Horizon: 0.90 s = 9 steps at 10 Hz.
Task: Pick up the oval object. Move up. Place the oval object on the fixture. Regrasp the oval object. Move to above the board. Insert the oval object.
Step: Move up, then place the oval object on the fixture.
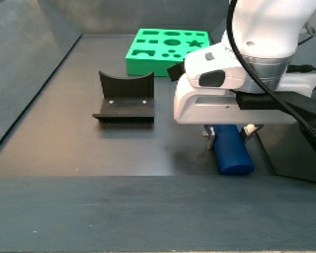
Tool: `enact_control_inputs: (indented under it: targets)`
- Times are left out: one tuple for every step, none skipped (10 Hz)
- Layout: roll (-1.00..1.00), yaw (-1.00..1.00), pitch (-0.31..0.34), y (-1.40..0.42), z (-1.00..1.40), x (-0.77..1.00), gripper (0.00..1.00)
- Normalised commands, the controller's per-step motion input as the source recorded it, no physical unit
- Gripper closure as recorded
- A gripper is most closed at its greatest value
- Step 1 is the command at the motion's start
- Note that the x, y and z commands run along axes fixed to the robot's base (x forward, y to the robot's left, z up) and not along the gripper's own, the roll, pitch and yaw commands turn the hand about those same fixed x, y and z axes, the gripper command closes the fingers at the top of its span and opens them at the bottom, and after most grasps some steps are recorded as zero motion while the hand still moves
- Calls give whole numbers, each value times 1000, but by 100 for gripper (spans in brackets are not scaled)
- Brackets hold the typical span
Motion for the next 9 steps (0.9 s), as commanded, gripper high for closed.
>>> enact_control_inputs:
  targets:
    - [0,3,9,16,823,-25,100]
    - [-5,2,26,11,750,-52,100]
    - [-6,-3,32,8,640,-41,100]
    - [-7,-7,40,11,510,-28,100]
    - [-7,-11,49,9,313,-23,100]
    - [0,0,0,0,1000,0,100]
    - [6,-3,-9,1,1000,6,100]
    - [2,-4,4,-1,1000,0,100]
    - [1,-5,15,-2,1000,-6,100]
